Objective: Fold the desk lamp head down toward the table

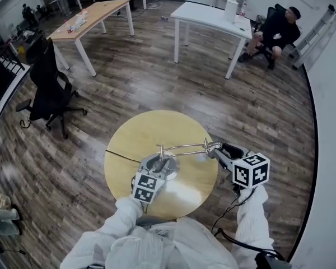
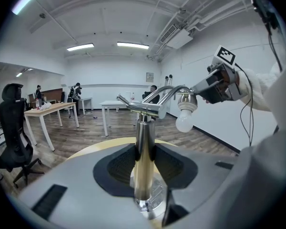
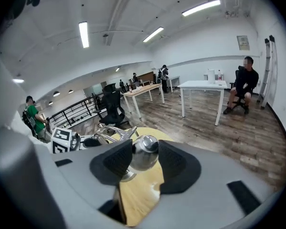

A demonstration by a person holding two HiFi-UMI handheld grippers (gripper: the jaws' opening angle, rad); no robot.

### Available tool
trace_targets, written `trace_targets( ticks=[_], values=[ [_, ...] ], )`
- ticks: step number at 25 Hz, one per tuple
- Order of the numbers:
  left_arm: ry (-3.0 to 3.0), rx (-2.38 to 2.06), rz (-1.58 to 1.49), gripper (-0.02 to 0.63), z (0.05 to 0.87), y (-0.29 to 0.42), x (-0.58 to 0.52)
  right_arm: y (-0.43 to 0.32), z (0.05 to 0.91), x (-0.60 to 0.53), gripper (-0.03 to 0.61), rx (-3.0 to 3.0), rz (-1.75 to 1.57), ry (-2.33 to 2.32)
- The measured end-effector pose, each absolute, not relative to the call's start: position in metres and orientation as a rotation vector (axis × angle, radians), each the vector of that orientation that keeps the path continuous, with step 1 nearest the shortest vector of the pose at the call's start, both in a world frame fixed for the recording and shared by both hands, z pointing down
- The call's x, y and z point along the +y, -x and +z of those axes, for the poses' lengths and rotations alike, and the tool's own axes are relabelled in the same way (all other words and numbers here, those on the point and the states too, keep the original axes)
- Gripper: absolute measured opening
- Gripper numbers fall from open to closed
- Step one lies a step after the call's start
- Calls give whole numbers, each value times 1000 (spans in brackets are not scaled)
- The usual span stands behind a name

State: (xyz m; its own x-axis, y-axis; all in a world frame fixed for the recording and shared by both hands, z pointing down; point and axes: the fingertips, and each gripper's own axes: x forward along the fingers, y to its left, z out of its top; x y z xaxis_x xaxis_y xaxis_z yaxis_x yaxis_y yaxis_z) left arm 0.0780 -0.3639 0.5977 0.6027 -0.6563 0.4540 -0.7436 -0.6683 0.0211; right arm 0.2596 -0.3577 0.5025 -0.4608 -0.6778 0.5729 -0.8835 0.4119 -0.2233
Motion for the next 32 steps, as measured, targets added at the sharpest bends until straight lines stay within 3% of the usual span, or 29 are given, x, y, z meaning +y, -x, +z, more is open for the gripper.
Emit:
trace_targets(
  ticks=[32],
  values=[
    [-2620,-1160,585,121,602,-80,-367,-222,654,-359,175,-2366,1323,-1140]
  ],
)
